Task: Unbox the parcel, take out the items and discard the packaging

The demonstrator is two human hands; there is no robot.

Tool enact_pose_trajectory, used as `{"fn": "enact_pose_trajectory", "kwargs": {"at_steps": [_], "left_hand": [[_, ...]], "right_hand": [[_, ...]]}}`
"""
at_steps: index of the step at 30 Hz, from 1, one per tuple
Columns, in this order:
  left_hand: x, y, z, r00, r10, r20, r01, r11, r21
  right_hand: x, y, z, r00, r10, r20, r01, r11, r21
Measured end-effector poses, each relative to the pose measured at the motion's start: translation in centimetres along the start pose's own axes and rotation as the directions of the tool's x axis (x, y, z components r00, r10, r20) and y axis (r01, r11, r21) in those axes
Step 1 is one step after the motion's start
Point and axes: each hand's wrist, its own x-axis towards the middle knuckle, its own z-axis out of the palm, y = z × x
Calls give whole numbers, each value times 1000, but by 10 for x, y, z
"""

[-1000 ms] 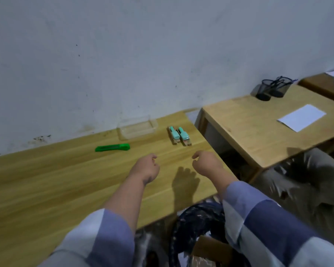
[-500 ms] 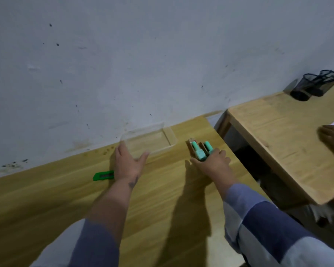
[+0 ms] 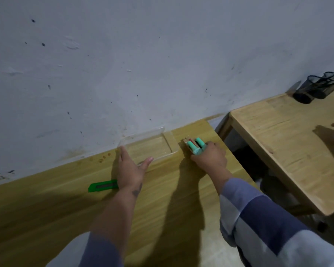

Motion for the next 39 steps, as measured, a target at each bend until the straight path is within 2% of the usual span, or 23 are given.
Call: {"fn": "enact_pose_trajectory", "kwargs": {"at_steps": [4, 6, 10, 14, 19, 23, 28, 34, 37, 39], "left_hand": [[-4, 5, -2, 1000, -7, -3, 7, 1000, -7], [-3, 5, -3, 1000, -5, -9, 5, 1000, -10], [-6, 6, -5, 1000, -10, 6, 10, 1000, -13], [-4, 6, -6, 1000, -1, 4, 1, 1000, 3], [-2, 6, -5, 1000, -16, -2, 16, 999, -50], [-3, 3, -4, 1000, -14, -1, 14, 998, -58], [-2, 1, -1, 1000, -17, -10, 17, 999, -47], [0, -2, 1, 1000, -14, 3, 14, 998, -53], [2, 3, -5, 998, -42, 42, 46, 995, -92], [-3, 3, -12, 996, -7, 93, 22, 987, -161]], "right_hand": [[11, -36, -24, 993, -116, -18, 117, 991, 66], [15, -56, -33, 970, -242, 21, 241, 969, 55], [11, -96, -33, 856, -493, 155, 514, 843, -159], [5, -126, -6, 757, -596, 266, 653, 694, -304], [2, -137, 18, 704, -628, 333, 700, 693, -172], [0, -128, 27, 651, -657, 381, 756, 605, -248], [-2, -129, 36, 613, -663, 430, 778, 602, -180], [-5, -128, 38, 605, -679, 416, 775, 622, -113], [-9, -132, 26, 615, -658, 435, 743, 668, -39], [-13, -125, 14, 640, -677, 364, 725, 689, 6]]}}
